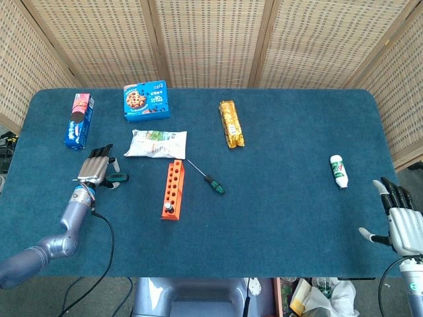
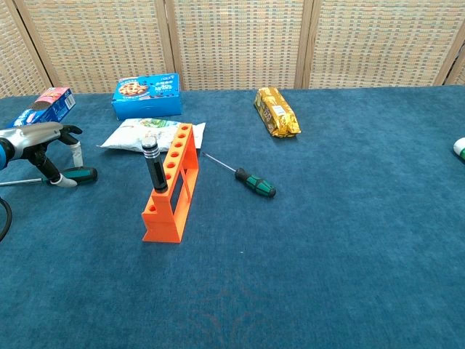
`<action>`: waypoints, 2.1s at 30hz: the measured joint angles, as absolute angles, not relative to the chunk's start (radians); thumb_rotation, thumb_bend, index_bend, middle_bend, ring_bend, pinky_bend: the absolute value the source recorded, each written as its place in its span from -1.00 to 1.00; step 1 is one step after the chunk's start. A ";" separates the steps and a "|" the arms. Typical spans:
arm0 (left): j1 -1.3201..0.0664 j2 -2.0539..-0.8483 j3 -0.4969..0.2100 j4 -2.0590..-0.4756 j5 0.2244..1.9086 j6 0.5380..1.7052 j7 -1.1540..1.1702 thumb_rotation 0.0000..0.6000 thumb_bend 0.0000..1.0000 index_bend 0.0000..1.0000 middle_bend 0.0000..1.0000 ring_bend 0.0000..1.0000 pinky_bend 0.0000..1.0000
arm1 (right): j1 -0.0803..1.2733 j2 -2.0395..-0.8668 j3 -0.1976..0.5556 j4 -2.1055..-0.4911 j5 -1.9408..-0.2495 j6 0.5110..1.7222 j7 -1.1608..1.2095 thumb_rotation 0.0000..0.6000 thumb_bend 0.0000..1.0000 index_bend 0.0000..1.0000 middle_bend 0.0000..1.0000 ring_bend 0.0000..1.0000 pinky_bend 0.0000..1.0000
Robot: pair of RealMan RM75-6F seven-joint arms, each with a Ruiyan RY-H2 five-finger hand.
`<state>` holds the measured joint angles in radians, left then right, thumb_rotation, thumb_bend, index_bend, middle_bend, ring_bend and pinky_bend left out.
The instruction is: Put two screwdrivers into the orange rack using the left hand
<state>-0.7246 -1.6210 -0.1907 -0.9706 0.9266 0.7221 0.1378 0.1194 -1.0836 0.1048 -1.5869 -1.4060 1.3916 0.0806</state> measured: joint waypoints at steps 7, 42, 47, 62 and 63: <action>-0.722 -1.625 -0.195 -0.969 0.924 0.727 0.148 1.00 -0.28 0.22 -1.00 -1.00 -1.00 | 0.119 -1.083 0.105 -1.587 -1.406 1.391 0.084 1.00 -1.00 -1.00 -1.00 -1.00 -1.00; -0.537 -1.171 -0.365 -1.634 1.328 0.995 -0.765 1.00 -0.15 0.29 -1.00 -1.00 -1.00 | 0.113 -1.078 0.101 -1.598 -1.419 1.408 0.085 1.00 -1.00 -1.00 -1.00 -1.00 -1.00; -0.581 -1.143 -0.376 -1.713 1.306 0.914 -0.806 1.00 -0.15 0.29 -1.00 -1.00 -1.00 | 0.114 -1.079 0.103 -1.595 -1.415 1.406 0.085 1.00 -1.00 -1.00 -1.00 -1.00 -1.00; -0.702 -1.198 -0.400 -1.739 1.121 0.801 -0.739 1.00 -0.15 0.29 -1.00 -1.00 -1.00 | 0.115 -1.072 0.112 -1.590 -1.396 1.394 0.106 1.00 -1.00 -1.00 -1.00 -1.00 -1.00; -0.706 -1.204 -0.401 -1.732 1.113 0.796 -0.740 1.00 -0.15 0.29 -1.00 -1.00 -1.00 | 0.115 -1.072 0.112 -1.590 -1.395 1.394 0.106 1.00 -1.00 -1.00 -1.00 -1.00 -1.00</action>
